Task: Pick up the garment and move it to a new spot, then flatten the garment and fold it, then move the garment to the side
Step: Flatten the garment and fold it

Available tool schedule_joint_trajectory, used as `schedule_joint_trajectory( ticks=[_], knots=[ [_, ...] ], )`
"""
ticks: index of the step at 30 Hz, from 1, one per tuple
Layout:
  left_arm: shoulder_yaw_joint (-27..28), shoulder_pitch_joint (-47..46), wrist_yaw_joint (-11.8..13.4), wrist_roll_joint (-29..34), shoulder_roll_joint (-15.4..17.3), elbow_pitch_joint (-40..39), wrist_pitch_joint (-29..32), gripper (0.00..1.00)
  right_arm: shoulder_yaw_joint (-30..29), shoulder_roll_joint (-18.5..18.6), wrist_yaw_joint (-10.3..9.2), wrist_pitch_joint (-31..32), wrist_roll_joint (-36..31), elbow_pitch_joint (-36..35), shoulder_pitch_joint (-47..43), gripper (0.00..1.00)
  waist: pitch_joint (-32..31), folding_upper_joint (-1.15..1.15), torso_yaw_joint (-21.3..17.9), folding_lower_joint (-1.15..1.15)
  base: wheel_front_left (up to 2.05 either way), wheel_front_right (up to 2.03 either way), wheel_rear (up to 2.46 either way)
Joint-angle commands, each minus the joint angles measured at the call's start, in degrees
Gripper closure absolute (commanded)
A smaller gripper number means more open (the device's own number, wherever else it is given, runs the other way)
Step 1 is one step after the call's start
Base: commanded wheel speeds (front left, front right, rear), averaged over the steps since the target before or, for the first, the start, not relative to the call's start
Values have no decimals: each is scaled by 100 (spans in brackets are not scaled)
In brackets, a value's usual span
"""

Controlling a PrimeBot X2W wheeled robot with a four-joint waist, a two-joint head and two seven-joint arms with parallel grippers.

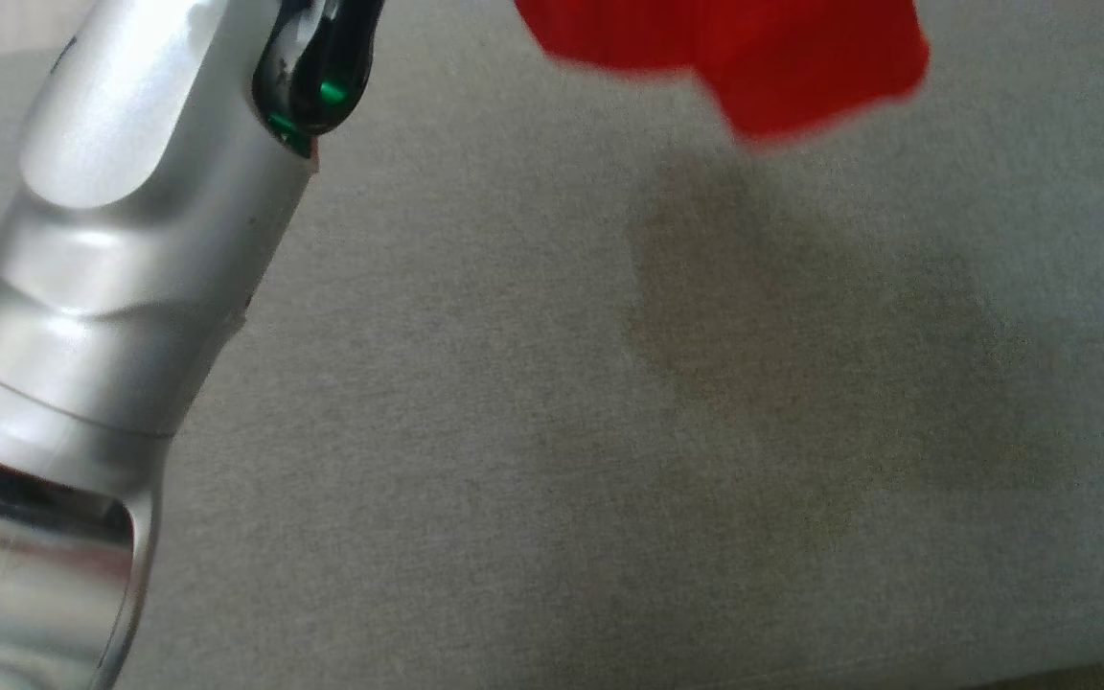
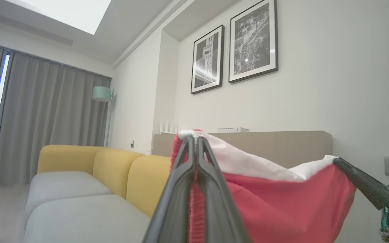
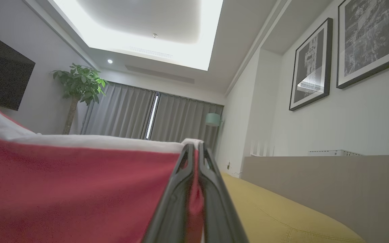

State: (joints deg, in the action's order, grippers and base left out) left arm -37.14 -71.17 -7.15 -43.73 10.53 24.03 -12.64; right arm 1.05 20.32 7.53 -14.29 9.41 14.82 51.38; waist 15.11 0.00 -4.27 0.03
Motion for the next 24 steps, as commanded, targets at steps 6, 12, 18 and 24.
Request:
schedule_joint_trajectory(
  ticks=[6,12,18,24],
  knots=[
    [-460,344,-32,-72,249,12,-216,100,124,-85,-4,-68,-169,-420,-232,100,215,0,-95,-3,0,0,0],
    [-523,1915,-33,-12,415,-256,-233,100,-114,-317,-4,-70,-176,-814,-1600,100,62,0,15,-3,0,0,0],
    [-529,3963,-33,208,359,-712,-235,100,-663,-781,-4,-69,-247,-1027,-3548,100,-263,0,191,-3,0,0,0],
    [-470,5778,98,598,420,-1268,-235,100,-969,-1346,-4,262,-192,-1734,-5606,100,-735,0,220,-3,0,0,0]
  ],
)
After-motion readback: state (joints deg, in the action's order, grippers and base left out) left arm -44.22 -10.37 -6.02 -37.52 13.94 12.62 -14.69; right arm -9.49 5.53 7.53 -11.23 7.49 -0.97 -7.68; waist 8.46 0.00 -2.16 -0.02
